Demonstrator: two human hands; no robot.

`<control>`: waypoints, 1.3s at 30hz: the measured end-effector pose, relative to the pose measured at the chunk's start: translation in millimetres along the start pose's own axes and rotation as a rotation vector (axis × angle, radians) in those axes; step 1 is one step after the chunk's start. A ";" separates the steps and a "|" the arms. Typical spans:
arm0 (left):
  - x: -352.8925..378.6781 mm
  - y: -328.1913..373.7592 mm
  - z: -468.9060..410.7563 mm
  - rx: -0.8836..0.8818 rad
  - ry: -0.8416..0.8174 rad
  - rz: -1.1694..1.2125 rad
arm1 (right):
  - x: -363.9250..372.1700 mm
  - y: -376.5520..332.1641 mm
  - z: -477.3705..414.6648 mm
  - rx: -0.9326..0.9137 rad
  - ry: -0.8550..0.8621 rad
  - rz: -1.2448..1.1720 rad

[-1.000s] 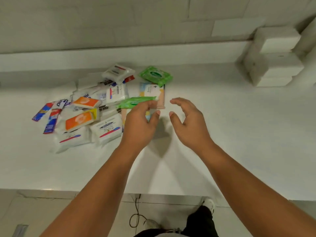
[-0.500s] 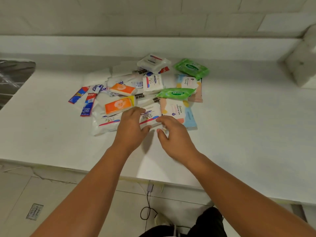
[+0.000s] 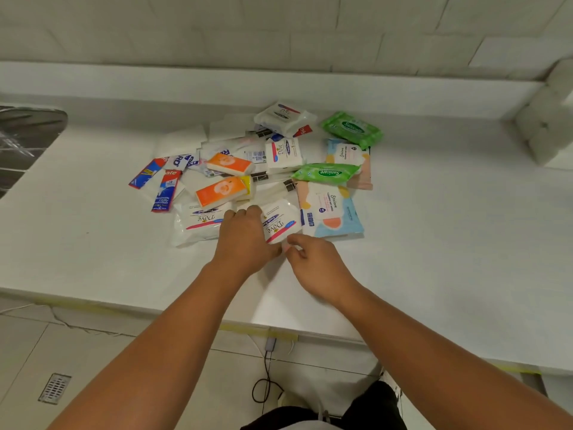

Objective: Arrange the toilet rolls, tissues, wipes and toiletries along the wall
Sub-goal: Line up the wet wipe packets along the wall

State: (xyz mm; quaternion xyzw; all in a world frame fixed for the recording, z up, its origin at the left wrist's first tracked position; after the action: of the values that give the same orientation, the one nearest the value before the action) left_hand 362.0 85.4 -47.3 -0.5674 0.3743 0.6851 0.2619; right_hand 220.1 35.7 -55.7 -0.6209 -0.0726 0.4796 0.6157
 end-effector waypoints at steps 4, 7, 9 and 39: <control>-4.6 -5.8 22.8 -0.116 0.102 0.178 | 0.3 -0.3 -6.4 0.145 -0.034 -0.200; -10.5 -12.4 38.0 -0.174 0.172 0.276 | 3.1 -2.1 -9.8 0.243 -0.060 -0.445; -18.1 -11.9 48.4 -0.178 0.237 0.324 | 6.2 -6.9 -9.7 0.280 -0.120 -0.606; 7.2 261.4 -60.8 -0.107 -0.377 1.114 | -306.0 135.6 -34.5 0.253 -0.179 -0.806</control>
State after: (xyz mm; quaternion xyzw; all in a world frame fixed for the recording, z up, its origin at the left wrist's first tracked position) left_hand 191.0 -116.6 -2.5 -0.1663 0.5277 0.8264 -0.1045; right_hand 13.8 -228.0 -21.4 -0.4186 -0.3028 0.2579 0.8165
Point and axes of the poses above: each hand's wrist, its own z-axis away from the middle knuckle, its own x-axis out of the palm, y = z × x, the point moved 4 cm from there along -z, towards the middle knuckle, and after that the axes turned 3 degrees about -z, right-handed, at the moved point
